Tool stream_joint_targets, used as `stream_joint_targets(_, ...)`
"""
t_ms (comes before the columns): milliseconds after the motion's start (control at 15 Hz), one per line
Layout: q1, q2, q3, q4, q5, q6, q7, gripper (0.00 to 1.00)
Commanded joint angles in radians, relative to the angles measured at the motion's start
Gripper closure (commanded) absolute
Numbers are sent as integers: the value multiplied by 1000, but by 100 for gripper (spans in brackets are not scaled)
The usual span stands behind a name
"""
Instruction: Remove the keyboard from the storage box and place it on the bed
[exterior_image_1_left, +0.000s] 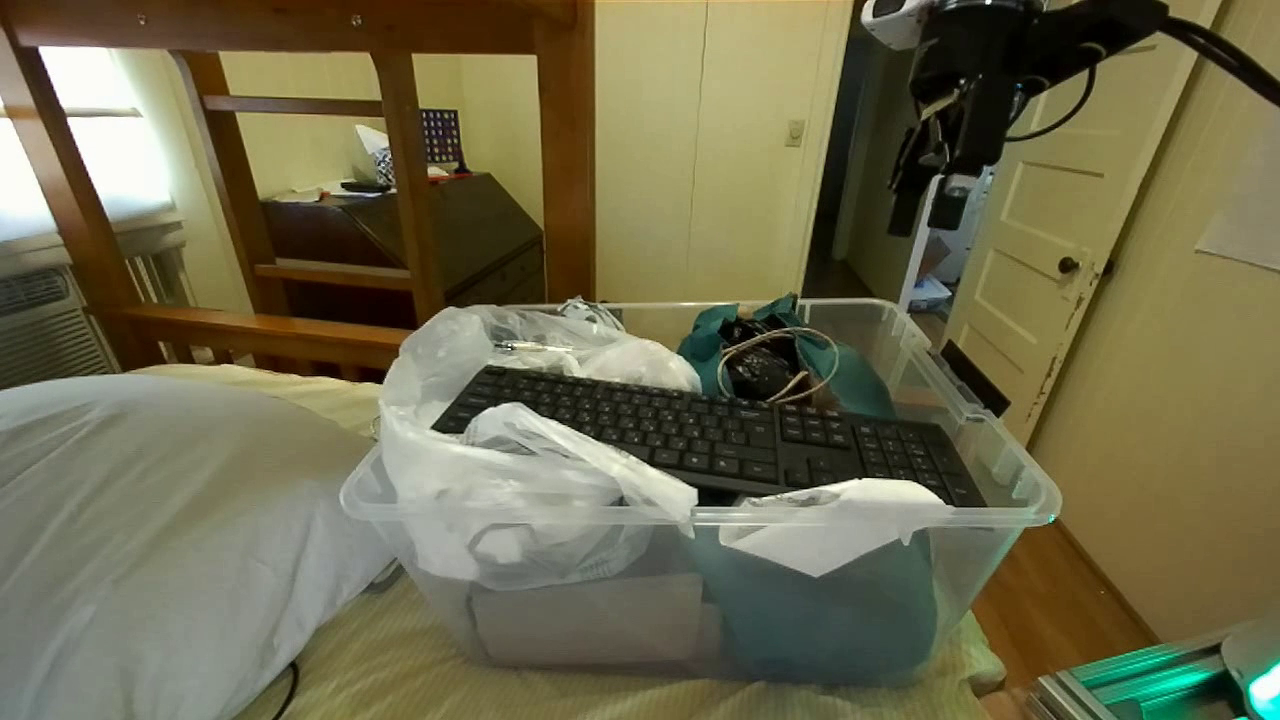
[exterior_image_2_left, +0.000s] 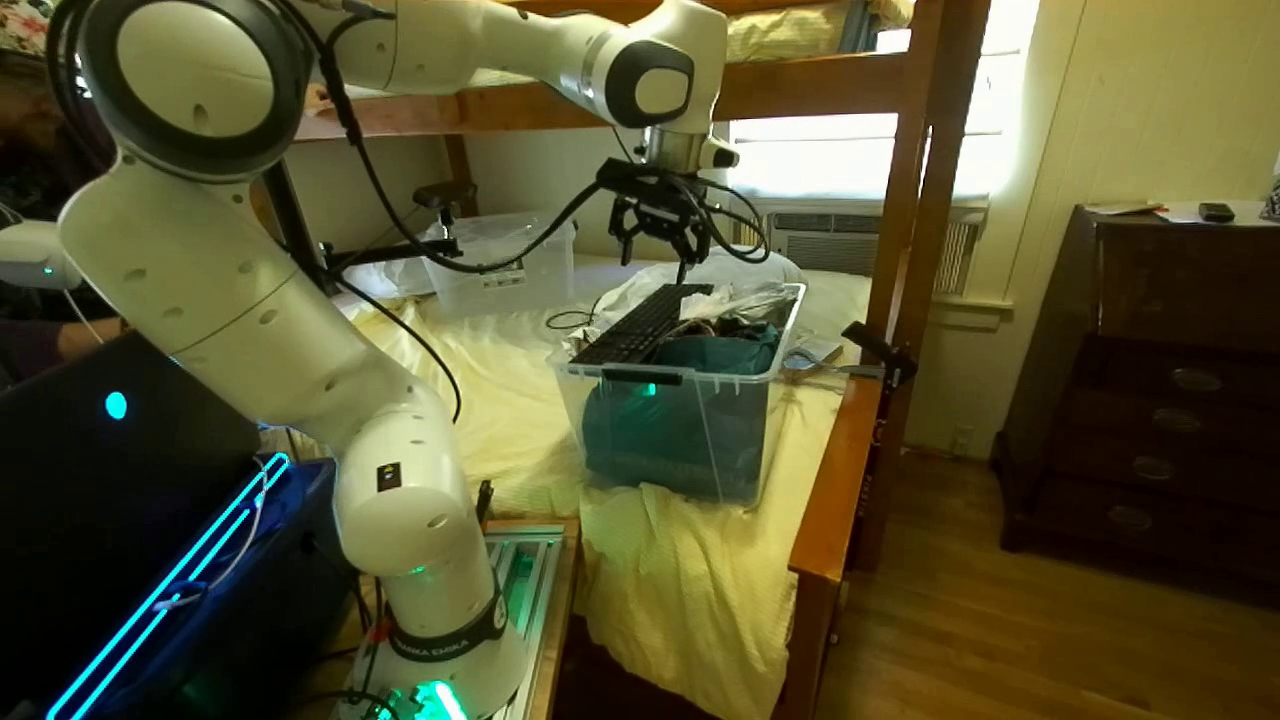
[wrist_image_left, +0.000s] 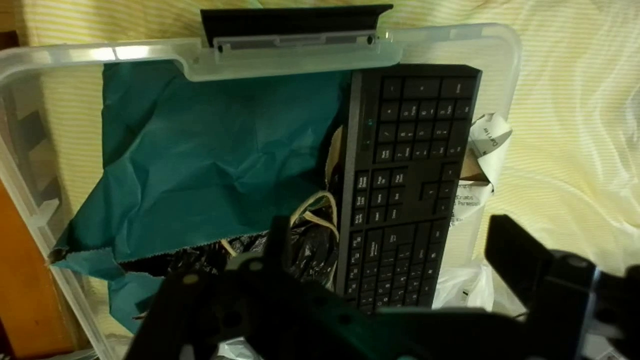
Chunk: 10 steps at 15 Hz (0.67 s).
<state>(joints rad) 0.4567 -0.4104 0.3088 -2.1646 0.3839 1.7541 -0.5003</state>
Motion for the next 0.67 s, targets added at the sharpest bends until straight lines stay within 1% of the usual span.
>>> stream_joint_targets(0, 3, 10, -2, 8, -13, -15, 13, 0)
stream_joint_targets(133, 8, 29, 9, 4, -15, -9, 13, 0)
stream_joint_targets(400, 18, 35, 31, -47, -4, 39, 5, 0)
stream_joint_targets(600, 41, 41, 41, -96, 51, 106, -12, 0)
